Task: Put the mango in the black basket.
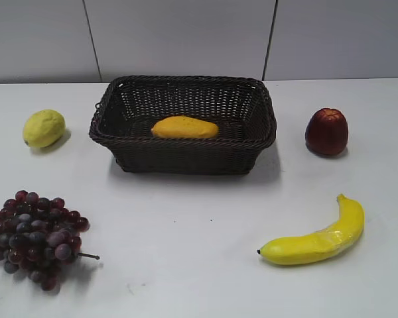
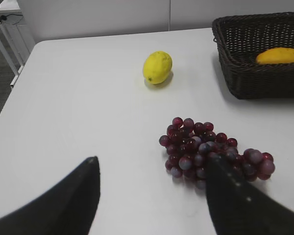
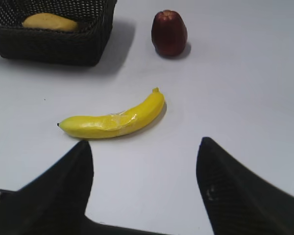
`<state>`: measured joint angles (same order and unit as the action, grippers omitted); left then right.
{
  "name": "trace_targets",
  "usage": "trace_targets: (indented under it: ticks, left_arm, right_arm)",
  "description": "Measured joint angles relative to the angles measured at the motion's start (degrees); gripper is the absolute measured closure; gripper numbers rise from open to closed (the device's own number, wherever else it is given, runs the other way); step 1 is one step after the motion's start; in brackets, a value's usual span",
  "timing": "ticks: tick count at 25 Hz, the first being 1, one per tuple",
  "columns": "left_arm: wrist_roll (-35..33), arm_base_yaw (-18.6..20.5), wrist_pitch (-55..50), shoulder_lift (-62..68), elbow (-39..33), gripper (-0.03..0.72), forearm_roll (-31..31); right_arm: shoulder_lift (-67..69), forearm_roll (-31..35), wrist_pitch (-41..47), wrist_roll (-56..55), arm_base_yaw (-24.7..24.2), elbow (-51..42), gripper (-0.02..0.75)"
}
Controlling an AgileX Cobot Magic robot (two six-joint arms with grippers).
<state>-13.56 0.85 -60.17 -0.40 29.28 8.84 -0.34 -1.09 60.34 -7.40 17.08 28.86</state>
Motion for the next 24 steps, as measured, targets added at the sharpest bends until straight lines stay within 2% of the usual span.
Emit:
trace_targets:
  ticks: [8,18,24]
  left_arm:
    - [0.00,0.00,0.00,0.00,0.00,0.169,-0.05]
    - [0.00,0.00,0.00,0.00,0.00,0.169,-0.05]
    - [0.00,0.00,0.00,0.00,0.00,0.169,-0.05]
  right_arm:
    - [0.00,0.00,0.00,0.00,-2.27,0.00,0.234]
    - [0.00,0.00,0.00,0.00,-10.76,0.00,0.234]
    - [0.00,0.00,0.00,0.00,-11.45,0.00,0.234]
